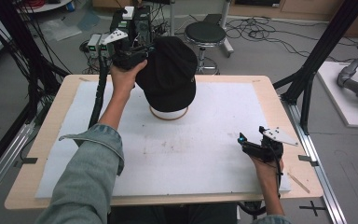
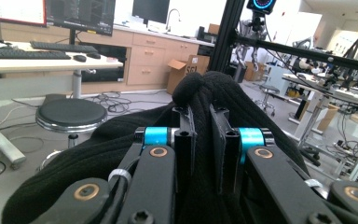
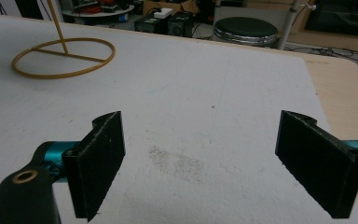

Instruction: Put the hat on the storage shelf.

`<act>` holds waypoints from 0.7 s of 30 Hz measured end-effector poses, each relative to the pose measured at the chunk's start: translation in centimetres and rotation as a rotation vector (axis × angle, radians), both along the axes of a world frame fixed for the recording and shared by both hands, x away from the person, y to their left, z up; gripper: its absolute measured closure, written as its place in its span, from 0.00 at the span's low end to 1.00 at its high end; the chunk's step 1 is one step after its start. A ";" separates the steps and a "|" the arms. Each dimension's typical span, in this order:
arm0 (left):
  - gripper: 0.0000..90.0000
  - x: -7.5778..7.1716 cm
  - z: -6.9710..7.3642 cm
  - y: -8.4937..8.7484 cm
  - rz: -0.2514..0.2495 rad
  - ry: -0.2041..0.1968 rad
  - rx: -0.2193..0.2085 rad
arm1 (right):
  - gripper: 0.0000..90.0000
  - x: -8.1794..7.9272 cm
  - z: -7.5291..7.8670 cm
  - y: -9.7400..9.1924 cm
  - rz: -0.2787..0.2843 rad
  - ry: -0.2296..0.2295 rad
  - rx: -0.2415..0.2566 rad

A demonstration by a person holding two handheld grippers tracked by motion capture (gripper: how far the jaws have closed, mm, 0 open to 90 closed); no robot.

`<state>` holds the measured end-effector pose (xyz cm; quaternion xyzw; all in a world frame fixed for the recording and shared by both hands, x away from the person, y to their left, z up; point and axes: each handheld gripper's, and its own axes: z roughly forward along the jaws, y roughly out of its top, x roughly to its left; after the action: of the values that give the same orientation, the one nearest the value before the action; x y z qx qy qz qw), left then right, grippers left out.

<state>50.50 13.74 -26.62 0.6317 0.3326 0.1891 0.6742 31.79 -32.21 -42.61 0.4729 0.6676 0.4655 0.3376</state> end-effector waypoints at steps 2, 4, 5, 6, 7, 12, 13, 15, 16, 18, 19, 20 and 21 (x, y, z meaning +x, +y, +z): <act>0.90 0.1 -0.3 0.0 -0.001 0.012 -0.008 | 0.17 0.0 0.0 -0.1 0.001 -0.005 -0.005; 0.89 0.2 -0.4 0.0 0.003 0.015 -0.008 | 0.17 0.0 0.0 -0.1 0.001 -0.005 -0.007; 0.89 0.2 -0.5 0.0 0.005 0.020 -0.007 | 0.17 0.0 0.0 0.0 0.000 -0.001 -0.001; 0.88 0.3 -0.5 0.0 0.009 0.023 0.000 | 0.17 0.0 0.0 0.0 0.002 -0.004 -0.003; 0.88 0.3 -0.6 -0.1 0.008 0.022 0.007 | 0.17 0.0 0.0 0.0 0.002 -0.004 -0.003; 0.83 0.4 -0.8 -0.3 0.011 0.048 0.027 | 0.17 0.0 0.0 0.1 0.001 -0.001 -0.001; 0.82 0.4 -0.8 -0.3 0.011 0.048 0.027 | 0.17 0.0 0.0 0.1 0.001 -0.001 -0.001; 0.80 0.5 -1.0 -0.2 0.007 0.072 0.025 | 0.17 0.1 0.0 0.1 0.002 -0.002 -0.005; 0.80 0.6 -1.1 -0.2 0.004 0.081 0.018 | 0.17 0.1 0.0 0.2 0.004 0.003 -0.001; 0.77 0.6 -1.2 -0.2 0.007 0.081 0.021 | 0.17 0.1 0.0 0.3 0.008 0.001 -0.007; 0.75 0.6 -1.2 -0.1 0.004 0.081 0.020 | 0.17 0.1 0.0 0.4 0.008 0.003 -0.009; 0.72 0.6 -1.2 -0.1 0.002 0.081 0.019 | 0.17 0.1 0.0 0.3 0.009 -0.002 -0.013; 0.70 0.6 -1.2 -0.1 0.005 0.081 0.017 | 0.17 0.1 0.0 0.4 0.008 0.000 -0.007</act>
<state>51.11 13.69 -27.79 0.6437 0.3595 0.1682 0.6543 31.89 -31.86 -42.64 0.4690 0.6711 0.4645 0.3374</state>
